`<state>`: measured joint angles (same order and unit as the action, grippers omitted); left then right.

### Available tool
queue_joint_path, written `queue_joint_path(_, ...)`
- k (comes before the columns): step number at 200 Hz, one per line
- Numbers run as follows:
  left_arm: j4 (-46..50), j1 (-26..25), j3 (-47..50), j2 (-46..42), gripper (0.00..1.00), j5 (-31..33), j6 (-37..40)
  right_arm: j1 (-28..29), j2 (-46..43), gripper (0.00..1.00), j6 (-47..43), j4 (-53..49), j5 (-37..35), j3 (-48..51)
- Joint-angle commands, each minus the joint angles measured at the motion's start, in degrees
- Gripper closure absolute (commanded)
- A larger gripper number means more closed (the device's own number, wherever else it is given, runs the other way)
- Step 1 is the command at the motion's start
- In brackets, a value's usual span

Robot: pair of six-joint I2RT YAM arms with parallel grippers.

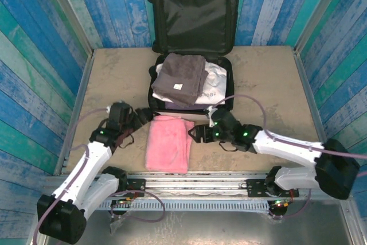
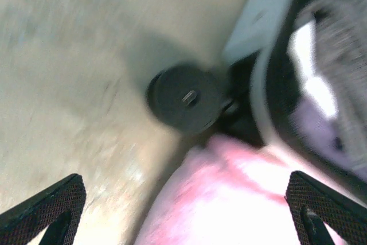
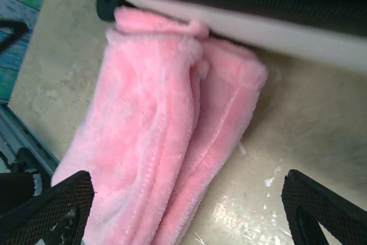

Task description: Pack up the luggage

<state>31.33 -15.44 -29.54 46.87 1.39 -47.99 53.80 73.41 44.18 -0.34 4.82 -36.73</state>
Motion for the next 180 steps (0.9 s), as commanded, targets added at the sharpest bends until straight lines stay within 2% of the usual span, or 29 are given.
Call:
queue_joint_path(1, -1.1, 0.0, 1.7, -2.4, 0.06, -3.4, -5.3, 2.2, 6.0, 0.11, 7.0, 8.7, -3.0, 0.6)
queue_joint_path(44, -5.7, 0.0, 5.7, 3.0, 0.07, -9.5, -4.4, 5.3, 19.7, 0.09, 11.6, 14.2, -3.0, -2.9)
queue_joint_path(87, -9.8, -0.3, 9.8, 6.0, 0.06, -12.7, -5.1, 7.5, 30.8, 0.11, 14.5, 16.2, -2.7, -7.8)
queue_joint_path(110, -12.8, -3.1, 12.0, 8.8, 0.05, -13.8, -6.6, 8.1, 34.8, 0.14, 15.3, 17.0, -2.6, -9.2)
queue_joint_path(132, -17.1, -6.6, 14.4, 12.0, 0.0, -15.0, -9.2, 8.4, 36.2, 0.22, 14.9, 16.2, -3.4, -9.5)
queue_joint_path(142, -19.4, -7.1, 15.6, 12.9, 0.06, -16.1, -10.3, 8.4, 36.2, 0.29, 13.8, 15.1, -3.7, -9.8)
queue_joint_path(161, -22.1, -7.5, 17.1, 13.1, 0.21, -17.3, -11.3, 8.4, 35.6, 0.49, 10.7, 12.2, -4.2, -11.1)
queue_joint_path(180, -23.9, -8.0, 17.3, 9.5, 0.43, -18.9, -12.1, 8.5, 34.0, 0.68, 7.6, 12.0, -3.8, -11.8)
